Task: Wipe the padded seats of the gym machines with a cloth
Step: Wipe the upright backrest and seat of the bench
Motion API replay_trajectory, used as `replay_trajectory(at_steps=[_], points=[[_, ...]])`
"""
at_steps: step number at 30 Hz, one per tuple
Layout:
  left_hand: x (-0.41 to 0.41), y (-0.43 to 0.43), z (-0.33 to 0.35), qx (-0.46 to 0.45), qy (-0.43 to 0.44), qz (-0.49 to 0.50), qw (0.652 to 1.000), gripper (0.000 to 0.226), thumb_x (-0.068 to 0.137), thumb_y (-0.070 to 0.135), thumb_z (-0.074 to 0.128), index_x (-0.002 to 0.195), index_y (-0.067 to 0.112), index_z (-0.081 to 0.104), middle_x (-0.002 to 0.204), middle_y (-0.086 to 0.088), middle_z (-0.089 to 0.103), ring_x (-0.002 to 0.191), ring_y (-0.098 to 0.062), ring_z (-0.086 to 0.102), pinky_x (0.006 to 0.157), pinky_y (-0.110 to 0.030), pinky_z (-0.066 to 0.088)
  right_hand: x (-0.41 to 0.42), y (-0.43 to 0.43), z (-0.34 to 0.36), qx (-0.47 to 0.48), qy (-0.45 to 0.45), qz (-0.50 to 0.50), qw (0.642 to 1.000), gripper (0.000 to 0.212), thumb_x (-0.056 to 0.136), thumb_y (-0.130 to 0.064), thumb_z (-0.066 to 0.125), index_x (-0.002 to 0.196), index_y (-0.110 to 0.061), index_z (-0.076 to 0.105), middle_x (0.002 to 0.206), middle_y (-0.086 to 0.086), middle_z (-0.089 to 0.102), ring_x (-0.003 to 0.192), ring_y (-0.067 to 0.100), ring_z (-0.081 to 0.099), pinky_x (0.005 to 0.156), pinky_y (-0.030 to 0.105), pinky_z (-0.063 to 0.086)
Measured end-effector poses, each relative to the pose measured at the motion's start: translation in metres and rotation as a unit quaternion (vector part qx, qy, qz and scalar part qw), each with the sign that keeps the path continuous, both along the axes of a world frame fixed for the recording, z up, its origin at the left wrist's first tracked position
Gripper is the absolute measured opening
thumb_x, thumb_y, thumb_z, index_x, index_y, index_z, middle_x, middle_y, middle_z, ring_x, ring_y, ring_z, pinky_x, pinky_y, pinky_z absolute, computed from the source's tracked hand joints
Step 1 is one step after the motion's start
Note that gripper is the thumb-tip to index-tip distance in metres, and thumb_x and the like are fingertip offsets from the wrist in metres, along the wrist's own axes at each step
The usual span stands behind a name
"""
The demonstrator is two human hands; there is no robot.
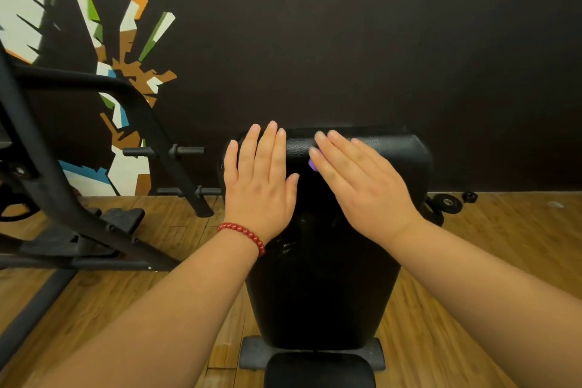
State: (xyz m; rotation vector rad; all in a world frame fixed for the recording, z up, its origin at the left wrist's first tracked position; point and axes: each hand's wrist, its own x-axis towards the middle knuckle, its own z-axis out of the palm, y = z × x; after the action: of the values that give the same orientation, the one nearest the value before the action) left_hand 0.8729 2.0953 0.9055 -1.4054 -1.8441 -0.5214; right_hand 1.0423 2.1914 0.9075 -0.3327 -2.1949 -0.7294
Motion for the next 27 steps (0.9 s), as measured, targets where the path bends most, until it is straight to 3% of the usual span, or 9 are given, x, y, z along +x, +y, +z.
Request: replay_trajectory(at_steps=[3, 10, 16, 21, 24, 27], points=[[0.002, 0.002, -0.001, 0.002, 0.007, 0.018, 1.0, 0.064, 0.092, 0.04, 0.034, 0.146, 0.006, 0.025, 0.152, -0.014, 0.033, 0.141, -0.031, 0.022, 0.117, -0.047, 0.005, 0.028, 0.007, -0.023, 0.013, -0.024, -0.002, 1.0, 0.052, 0.094, -0.002, 0.049, 0.145, -0.006, 0.038, 0.153, 0.011, 0.032, 0.143, 0.026, 0.029, 0.119, 0.04, 0.024], [0.004, 0.003, -0.001, -0.005, 0.007, 0.037, 0.999, 0.062, 0.093, 0.039, 0.032, 0.146, 0.009, 0.024, 0.151, -0.015, 0.033, 0.141, -0.032, 0.021, 0.117, -0.048, 0.004, -0.011, -0.004, 0.015, 0.003, -0.001, 0.003, 1.0, 0.045, 0.1, -0.009, 0.032, 0.144, -0.003, 0.04, 0.152, 0.015, 0.037, 0.142, 0.028, 0.032, 0.118, 0.039, 0.023], [0.008, 0.003, 0.001, -0.009, 0.004, 0.047, 0.999, 0.062, 0.092, 0.039, 0.031, 0.146, 0.009, 0.024, 0.151, -0.015, 0.032, 0.14, -0.033, 0.021, 0.117, -0.046, 0.001, 0.032, 0.017, -0.013, 0.033, 0.014, 0.012, 0.999, 0.049, 0.094, -0.004, 0.051, 0.143, -0.006, 0.045, 0.15, 0.012, 0.039, 0.14, 0.027, 0.036, 0.115, 0.041, 0.031], [0.013, 0.003, 0.002, -0.017, -0.015, 0.058, 0.998, 0.063, 0.092, 0.039, 0.031, 0.147, 0.01, 0.023, 0.152, -0.014, 0.031, 0.141, -0.032, 0.019, 0.117, -0.047, 0.001, 0.006, 0.0, 0.004, -0.021, 0.031, -0.007, 0.999, 0.043, 0.099, -0.007, 0.037, 0.142, -0.004, 0.044, 0.149, 0.015, 0.041, 0.14, 0.028, 0.037, 0.117, 0.04, 0.026], [0.014, 0.002, 0.005, -0.021, -0.021, 0.058, 0.998, 0.062, 0.092, 0.04, 0.031, 0.146, 0.011, 0.024, 0.151, -0.014, 0.033, 0.141, -0.032, 0.021, 0.117, -0.046, 0.001, -0.009, -0.007, 0.012, -0.029, -0.007, 0.0, 1.0, 0.047, 0.099, -0.012, 0.03, 0.144, -0.004, 0.039, 0.15, 0.015, 0.039, 0.141, 0.028, 0.035, 0.118, 0.039, 0.023], [0.018, -0.001, 0.007, -0.012, -0.04, 0.044, 0.998, 0.059, 0.093, 0.042, 0.033, 0.144, 0.011, 0.031, 0.149, -0.013, 0.037, 0.142, -0.032, 0.023, 0.117, -0.044, -0.001, 0.012, 0.007, 0.005, -0.008, -0.006, 0.013, 1.0, 0.045, 0.099, -0.007, 0.038, 0.143, -0.005, 0.042, 0.15, 0.014, 0.039, 0.14, 0.027, 0.036, 0.117, 0.04, 0.026]])
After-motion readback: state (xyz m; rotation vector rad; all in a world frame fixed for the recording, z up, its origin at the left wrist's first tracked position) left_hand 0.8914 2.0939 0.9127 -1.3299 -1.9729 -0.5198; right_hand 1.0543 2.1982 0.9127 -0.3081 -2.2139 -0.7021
